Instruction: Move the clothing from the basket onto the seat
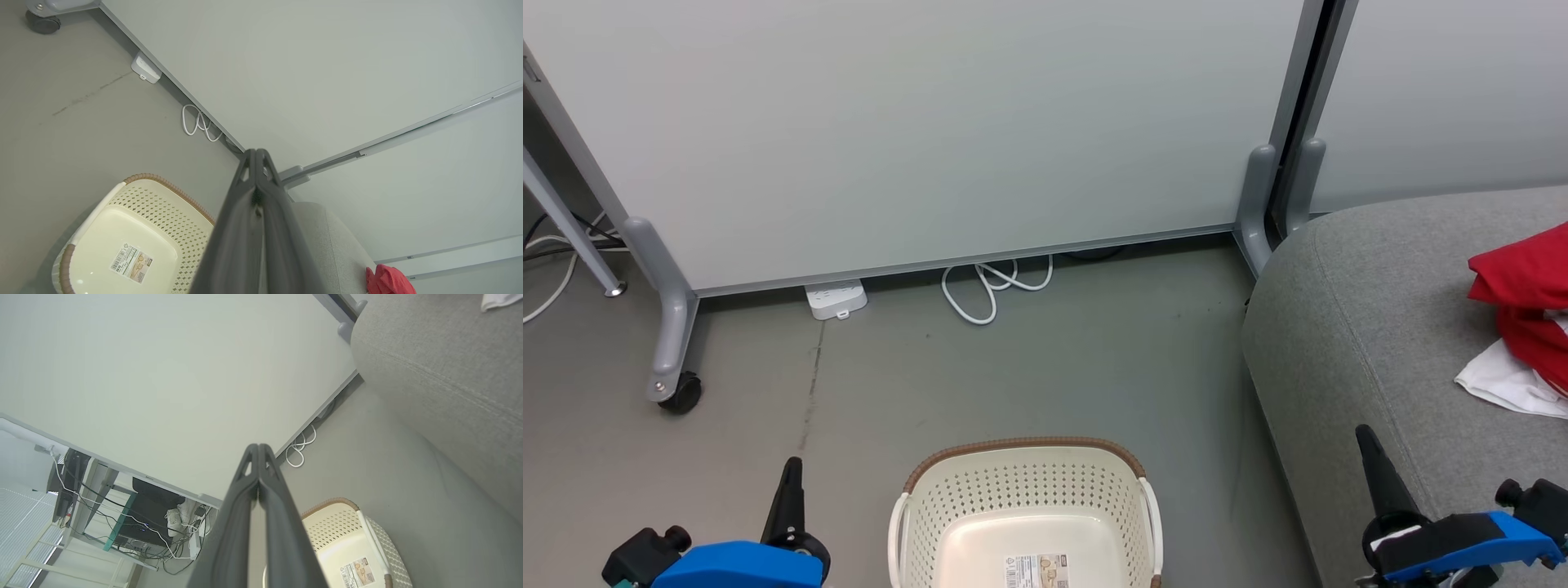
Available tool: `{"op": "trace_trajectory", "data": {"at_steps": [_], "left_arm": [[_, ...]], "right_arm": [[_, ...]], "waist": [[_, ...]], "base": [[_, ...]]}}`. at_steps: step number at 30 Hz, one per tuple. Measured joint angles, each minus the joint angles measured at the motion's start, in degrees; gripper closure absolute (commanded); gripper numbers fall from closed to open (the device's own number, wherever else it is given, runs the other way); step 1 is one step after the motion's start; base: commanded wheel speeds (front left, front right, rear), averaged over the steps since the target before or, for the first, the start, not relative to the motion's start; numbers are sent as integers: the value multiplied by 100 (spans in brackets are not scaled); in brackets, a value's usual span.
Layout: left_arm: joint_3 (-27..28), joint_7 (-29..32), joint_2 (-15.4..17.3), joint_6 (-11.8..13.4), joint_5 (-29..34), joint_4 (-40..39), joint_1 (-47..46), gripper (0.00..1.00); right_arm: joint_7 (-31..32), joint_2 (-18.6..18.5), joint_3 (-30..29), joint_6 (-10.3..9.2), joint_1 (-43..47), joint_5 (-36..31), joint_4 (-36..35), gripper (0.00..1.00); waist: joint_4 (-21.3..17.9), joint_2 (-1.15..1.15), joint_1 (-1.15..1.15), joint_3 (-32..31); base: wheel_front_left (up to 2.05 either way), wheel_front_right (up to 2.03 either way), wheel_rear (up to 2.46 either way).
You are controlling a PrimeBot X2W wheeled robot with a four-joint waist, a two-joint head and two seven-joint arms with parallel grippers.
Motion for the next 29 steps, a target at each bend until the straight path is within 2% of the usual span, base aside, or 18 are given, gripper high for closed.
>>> {"op": "trace_trajectory", "data": {"at_steps": [29], "left_arm": [[397,438,-109,0,-1380,-285,-216,100]], "right_arm": [[194,-2,-118,-1,-232,1762,3,100]], "waist": [[-90,0,0,51]], "base": [[0,0,0]]}}
